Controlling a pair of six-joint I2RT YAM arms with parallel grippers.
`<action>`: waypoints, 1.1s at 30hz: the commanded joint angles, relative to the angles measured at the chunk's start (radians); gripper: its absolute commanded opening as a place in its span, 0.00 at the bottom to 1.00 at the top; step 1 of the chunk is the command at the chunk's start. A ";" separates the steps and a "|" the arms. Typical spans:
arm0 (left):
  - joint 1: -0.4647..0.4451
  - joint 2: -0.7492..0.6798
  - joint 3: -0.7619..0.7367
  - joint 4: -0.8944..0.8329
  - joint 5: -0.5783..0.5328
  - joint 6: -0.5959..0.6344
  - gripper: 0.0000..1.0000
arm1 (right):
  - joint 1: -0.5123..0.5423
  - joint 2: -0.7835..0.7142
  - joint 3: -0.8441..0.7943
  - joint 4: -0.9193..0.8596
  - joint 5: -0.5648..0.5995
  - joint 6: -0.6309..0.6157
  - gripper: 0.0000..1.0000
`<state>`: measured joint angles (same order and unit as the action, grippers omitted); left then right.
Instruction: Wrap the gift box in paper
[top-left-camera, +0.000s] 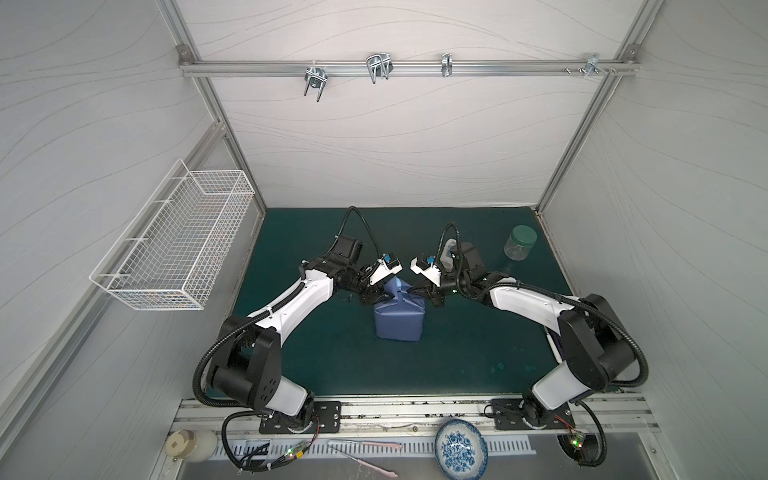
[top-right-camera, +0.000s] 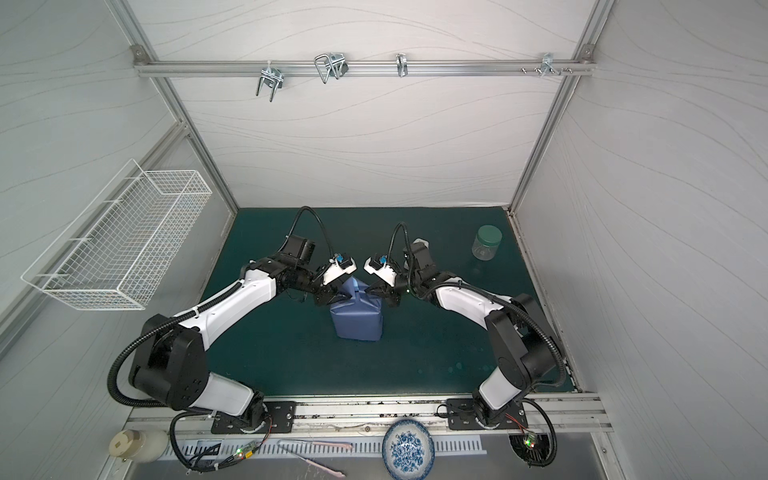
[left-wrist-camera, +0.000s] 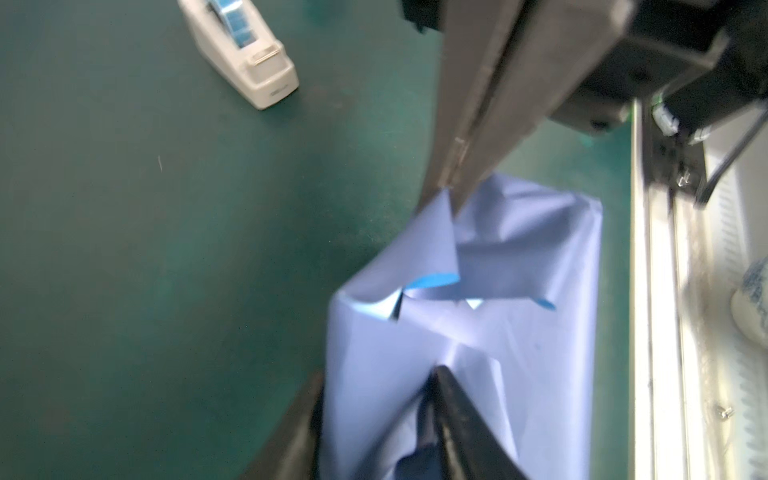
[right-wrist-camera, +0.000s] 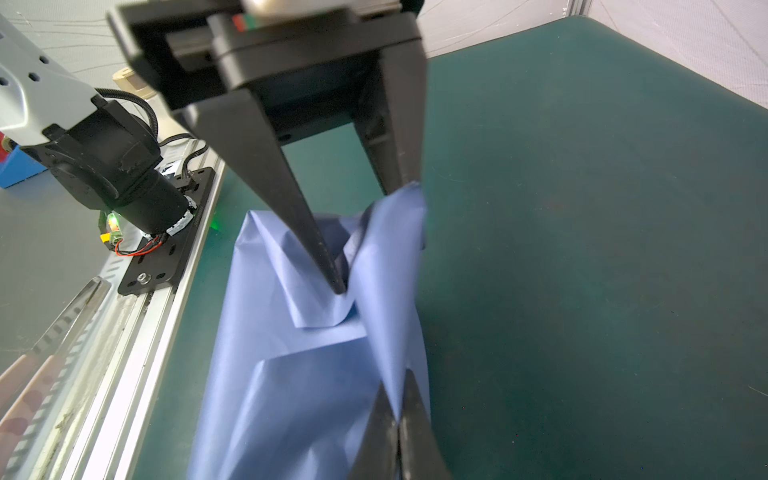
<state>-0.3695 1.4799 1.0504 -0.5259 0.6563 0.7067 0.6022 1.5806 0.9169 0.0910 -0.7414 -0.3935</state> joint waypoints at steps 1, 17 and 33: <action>-0.006 -0.016 0.015 0.013 0.052 0.072 0.34 | 0.010 -0.025 -0.007 0.021 -0.023 -0.040 0.00; -0.054 -0.106 -0.114 0.163 -0.072 0.085 0.00 | 0.011 -0.039 -0.019 0.045 -0.005 -0.030 0.04; -0.202 -0.252 -0.274 0.379 -0.369 0.099 0.00 | -0.049 -0.251 -0.097 -0.042 0.122 0.496 0.47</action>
<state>-0.5484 1.2526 0.7868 -0.2146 0.3641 0.7826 0.5888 1.3472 0.8352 0.0780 -0.6609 -0.0971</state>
